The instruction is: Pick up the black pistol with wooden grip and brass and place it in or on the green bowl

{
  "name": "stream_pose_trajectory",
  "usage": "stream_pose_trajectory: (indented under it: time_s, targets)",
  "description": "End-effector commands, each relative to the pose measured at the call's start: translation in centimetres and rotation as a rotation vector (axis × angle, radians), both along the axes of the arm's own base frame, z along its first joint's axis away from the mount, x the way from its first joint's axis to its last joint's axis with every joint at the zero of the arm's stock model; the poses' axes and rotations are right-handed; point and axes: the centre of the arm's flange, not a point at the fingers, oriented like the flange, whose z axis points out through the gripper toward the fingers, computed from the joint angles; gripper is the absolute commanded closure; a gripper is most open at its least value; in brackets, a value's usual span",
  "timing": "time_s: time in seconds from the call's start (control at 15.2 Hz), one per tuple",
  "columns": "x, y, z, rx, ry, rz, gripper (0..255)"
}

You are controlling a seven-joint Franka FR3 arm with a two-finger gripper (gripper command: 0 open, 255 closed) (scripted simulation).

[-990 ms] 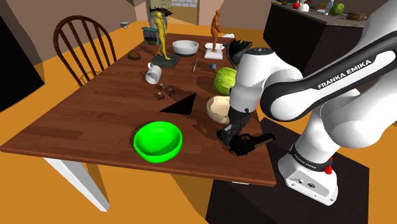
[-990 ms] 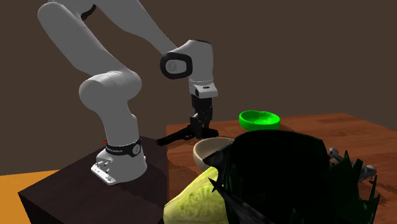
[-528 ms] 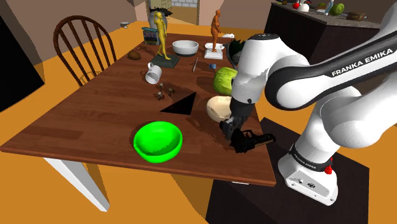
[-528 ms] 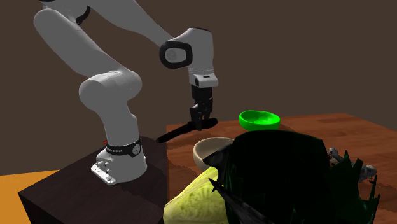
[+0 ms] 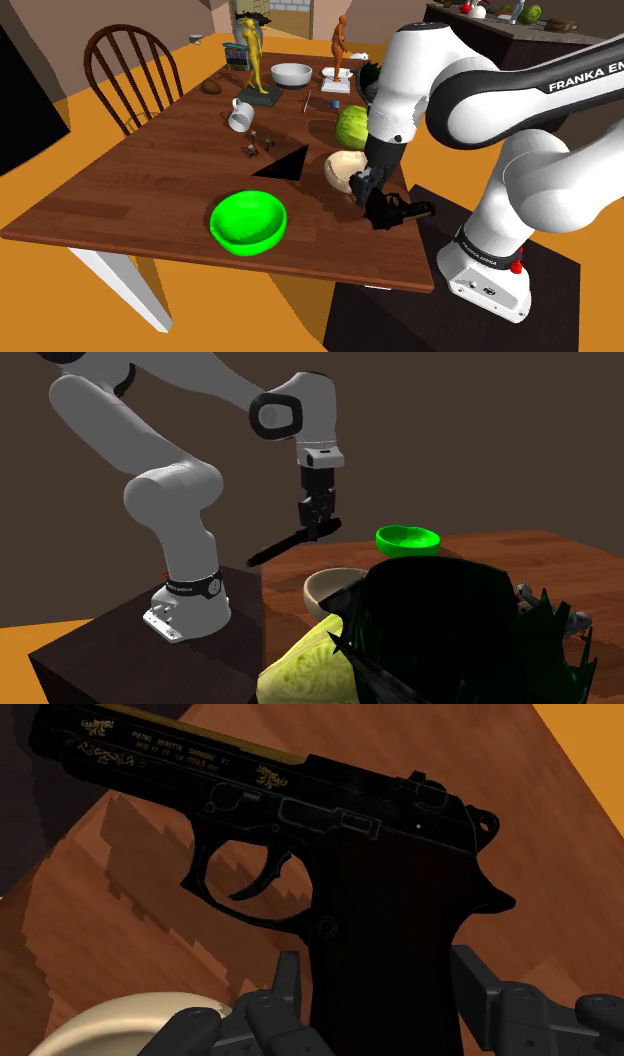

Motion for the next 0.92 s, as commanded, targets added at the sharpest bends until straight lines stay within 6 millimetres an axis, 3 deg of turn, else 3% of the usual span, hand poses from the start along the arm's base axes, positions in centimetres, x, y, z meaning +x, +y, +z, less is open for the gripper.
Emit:
stream_pose_trajectory:
  time_s: [0.0,0.46,0.86]
  targets:
    - [0.0,0.0,1.0,0.0,0.0,0.0,255]
    - [0.0,0.0,4.3,0.0,0.0,0.0,255]
    - [5.1,6.0,4.5,0.0,0.0,0.0,255]
